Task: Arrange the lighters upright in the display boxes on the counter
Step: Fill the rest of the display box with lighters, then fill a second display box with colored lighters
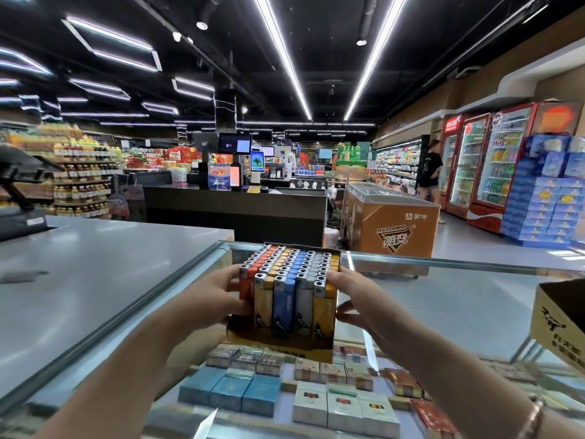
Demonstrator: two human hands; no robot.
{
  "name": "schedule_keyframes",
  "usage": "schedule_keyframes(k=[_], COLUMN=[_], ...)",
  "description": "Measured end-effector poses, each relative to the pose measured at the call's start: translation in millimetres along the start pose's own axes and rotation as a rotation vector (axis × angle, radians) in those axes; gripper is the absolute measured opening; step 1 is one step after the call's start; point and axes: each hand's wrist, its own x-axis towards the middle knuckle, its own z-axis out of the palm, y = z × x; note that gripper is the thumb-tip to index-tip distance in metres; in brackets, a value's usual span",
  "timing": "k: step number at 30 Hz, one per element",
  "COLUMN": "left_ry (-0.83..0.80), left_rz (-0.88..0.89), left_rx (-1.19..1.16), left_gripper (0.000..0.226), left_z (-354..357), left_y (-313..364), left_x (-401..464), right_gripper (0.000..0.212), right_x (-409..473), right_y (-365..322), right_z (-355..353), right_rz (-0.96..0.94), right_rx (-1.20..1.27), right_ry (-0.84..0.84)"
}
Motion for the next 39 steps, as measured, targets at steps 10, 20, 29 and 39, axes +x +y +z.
schedule_keyframes(k=[10, 20, 29, 39], left_ry=[0.189, 0.801, 0.386, -0.274], left_rz=[0.089, 0.527, 0.571, 0.294], left_rx=[-0.021, 0.142, -0.034, -0.060], left_gripper=[0.042, 0.057, 0.037, 0.043], left_z=[-1.9, 32.4, 161.6, 313.6], left_y=[-17.2, 13.7, 85.4, 109.4], left_x=[-11.8, -22.8, -19.3, 11.3], right_gripper=[0.029, 0.011, 0.022, 0.037], right_x=[19.6, 7.0, -50.6, -128.3], right_y=[-11.9, -5.8, 10.4, 61.2], right_z=[27.8, -2.6, -90.5, -252.8], right_rz=[0.048, -0.070, -0.412, 0.080], right_rx=[0.031, 0.049, -0.233, -0.570], right_ry=[0.012, 0.296, 0.683, 1.105])
